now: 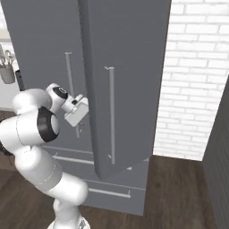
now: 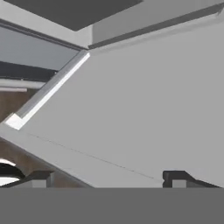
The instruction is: Take the strawberry from the fridge and place it on top of the pancake, located on the dining counter.
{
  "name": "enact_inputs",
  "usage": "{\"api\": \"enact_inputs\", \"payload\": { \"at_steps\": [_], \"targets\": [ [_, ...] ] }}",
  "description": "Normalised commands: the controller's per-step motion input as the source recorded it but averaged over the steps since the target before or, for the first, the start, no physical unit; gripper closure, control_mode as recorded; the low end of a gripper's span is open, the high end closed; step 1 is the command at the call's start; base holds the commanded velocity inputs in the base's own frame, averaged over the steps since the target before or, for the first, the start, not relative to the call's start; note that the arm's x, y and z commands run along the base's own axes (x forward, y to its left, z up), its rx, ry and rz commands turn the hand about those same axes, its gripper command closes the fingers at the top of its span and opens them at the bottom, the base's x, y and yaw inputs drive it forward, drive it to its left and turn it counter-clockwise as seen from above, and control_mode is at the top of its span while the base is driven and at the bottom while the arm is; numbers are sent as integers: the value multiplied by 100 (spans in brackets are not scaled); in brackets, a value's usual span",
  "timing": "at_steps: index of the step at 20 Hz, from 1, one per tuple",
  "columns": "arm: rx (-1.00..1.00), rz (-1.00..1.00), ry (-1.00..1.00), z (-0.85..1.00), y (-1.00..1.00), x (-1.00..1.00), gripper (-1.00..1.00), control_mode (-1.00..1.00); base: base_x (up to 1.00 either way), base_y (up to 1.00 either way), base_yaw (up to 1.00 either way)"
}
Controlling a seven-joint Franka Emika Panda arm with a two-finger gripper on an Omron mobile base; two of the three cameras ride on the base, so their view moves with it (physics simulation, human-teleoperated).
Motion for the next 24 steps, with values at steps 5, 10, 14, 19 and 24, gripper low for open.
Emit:
{"api": "enact_inputs", "payload": {
  "at_steps": [5, 10, 14, 19, 24],
  "targets": [
    [0, -10, 0, -24, -100, -52, -100, -100, 0, 0, 0],
    [1, -13, 0, -9, -100, -64, -100, -100, 0, 0, 0],
    [5, -15, 0, 0, -100, -43, -100, -100, 0, 0, 0],
    [16, -11, 0, 3, -100, -35, -100, -100, 0, 0, 0],
    [30, -7, 0, 16, -94, -25, -100, -100, 0, 0, 0]
  ]
}}
